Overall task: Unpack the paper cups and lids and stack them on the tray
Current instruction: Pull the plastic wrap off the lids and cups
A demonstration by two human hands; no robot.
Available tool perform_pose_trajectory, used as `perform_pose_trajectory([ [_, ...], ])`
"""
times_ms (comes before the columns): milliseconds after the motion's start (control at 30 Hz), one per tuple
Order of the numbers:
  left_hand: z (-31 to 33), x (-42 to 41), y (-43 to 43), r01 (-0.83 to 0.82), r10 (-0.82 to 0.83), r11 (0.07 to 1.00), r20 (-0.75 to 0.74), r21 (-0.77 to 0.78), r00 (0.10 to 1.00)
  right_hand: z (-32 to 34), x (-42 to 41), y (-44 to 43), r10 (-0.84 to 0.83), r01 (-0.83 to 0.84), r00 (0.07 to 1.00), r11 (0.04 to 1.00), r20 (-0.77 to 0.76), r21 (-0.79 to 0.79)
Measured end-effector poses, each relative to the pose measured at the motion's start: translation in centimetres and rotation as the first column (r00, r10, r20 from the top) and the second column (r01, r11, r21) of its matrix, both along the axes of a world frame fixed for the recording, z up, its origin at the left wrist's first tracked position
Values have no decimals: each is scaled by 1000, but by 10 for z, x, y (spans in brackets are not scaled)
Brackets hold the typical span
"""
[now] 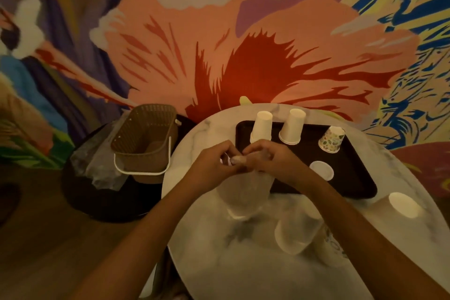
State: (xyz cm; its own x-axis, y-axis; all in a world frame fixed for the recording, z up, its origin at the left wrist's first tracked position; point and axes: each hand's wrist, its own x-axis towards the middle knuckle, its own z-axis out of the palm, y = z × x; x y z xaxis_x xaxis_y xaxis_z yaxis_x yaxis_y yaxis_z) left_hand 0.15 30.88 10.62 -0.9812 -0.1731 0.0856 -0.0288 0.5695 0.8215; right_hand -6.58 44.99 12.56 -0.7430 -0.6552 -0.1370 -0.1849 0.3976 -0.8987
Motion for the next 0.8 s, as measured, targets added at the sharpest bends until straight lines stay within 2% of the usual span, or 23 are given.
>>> perform_pose_trajectory([
  [67, 0, 3, -1, -17, 16, 1000, -55, -16, 998, -3, 0, 2, 81, -73, 992, 993, -93, 90],
  [167, 2, 8, -4, 14, -10, 999, -85, 49, 996, 0, -1, 3, 100, -85, 983, 991, -151, 103],
  [233, 6, 8, -7, 58, -55, 996, -59, 65, 997, 2, -2, 0, 132, -115, 978, 988, -162, 107],
  [333, 12, 4, -12, 121, -121, 993, -40, -4, 992, 8, -5, -3, 188, -174, 971, 979, -147, 104],
  [433, 18, -4, -18, 142, -141, 989, -33, 33, 989, 19, -12, -4, 217, -204, 964, 974, -154, 96],
  [600, 24, -16, -28, 159, -158, 978, -23, 134, 987, 30, -23, -4, 172, -165, 977, 984, -127, 63],
  [700, 21, -22, -35, 143, -144, 986, 4, 91, 990, 39, -29, 0, 156, -145, 976, 986, -151, 80],
  [800, 16, -25, -47, 116, -118, 993, 74, 38, 990, 49, -39, 8, 62, -65, 989, 998, -136, -17],
])
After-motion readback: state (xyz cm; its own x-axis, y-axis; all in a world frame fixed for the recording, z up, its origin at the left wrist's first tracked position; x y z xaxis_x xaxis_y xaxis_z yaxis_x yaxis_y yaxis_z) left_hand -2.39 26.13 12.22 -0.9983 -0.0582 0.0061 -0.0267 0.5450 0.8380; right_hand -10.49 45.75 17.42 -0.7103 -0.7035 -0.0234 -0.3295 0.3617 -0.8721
